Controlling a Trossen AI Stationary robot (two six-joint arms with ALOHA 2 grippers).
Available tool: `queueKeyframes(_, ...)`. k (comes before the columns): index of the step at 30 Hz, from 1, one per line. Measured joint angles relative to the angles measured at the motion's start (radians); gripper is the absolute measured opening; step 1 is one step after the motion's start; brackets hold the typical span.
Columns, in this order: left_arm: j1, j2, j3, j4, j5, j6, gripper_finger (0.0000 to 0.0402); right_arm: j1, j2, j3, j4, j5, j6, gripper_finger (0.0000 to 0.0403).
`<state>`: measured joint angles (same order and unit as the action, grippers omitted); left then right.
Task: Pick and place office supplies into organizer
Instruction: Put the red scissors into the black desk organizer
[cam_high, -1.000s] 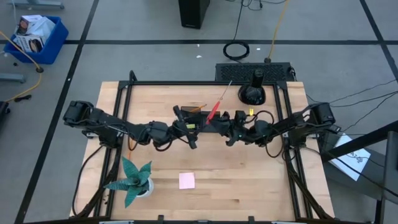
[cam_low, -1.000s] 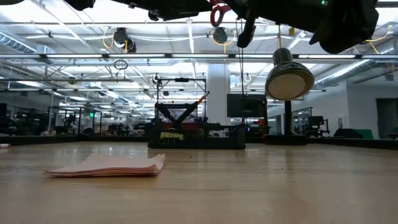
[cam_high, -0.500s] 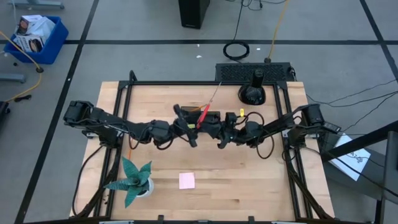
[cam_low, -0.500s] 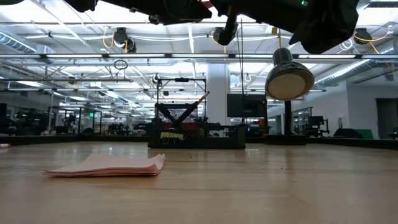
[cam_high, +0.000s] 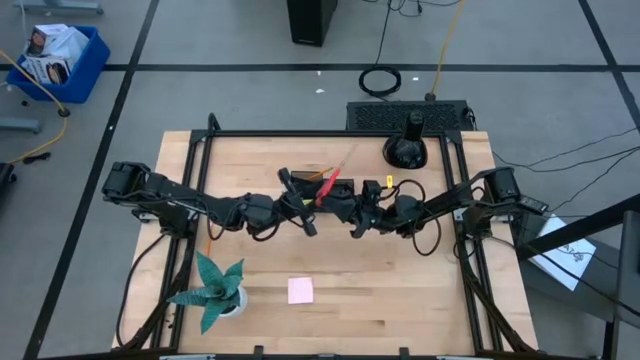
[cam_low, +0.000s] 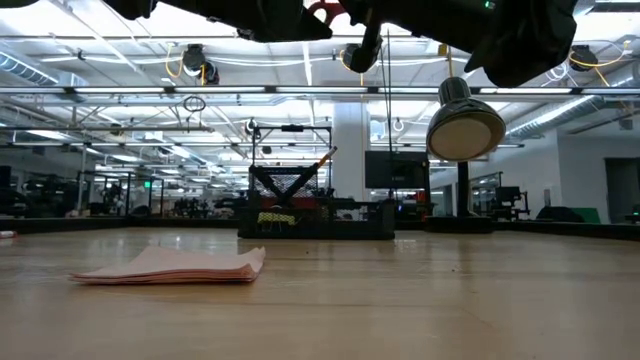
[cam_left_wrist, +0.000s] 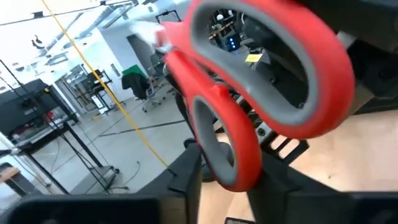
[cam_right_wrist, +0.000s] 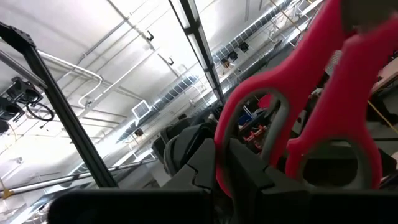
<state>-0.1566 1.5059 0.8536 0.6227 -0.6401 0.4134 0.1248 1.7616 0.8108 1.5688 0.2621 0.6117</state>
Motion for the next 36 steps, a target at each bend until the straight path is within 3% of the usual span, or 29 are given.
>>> queueKeyframes(11,-0.023,0.000,0.000,0.048,-0.087,0.144,0.0021,0.001,-0.001,0.000,0.002,-0.003,-0.002,0.0015)
queueKeyframes(17,-0.030,0.000,0.000,0.047,-0.129,0.169,0.0031,0.001,-0.001,0.000,-0.001,-0.025,-0.023,0.0018)
queueKeyframes(23,-0.032,0.000,0.001,0.007,-0.187,0.185,0.0022,0.000,0.001,-0.004,-0.011,-0.095,-0.053,0.0046)
queueKeyframes(28,-0.047,-0.005,0.001,-0.003,-0.307,0.185,0.0021,0.004,0.001,-0.061,-0.003,-0.125,-0.050,0.0066)
queueKeyframes(36,-0.053,-0.101,0.001,-0.181,-0.360,0.092,0.0021,0.030,-0.044,-0.181,-0.003,-0.114,-0.107,0.0078)
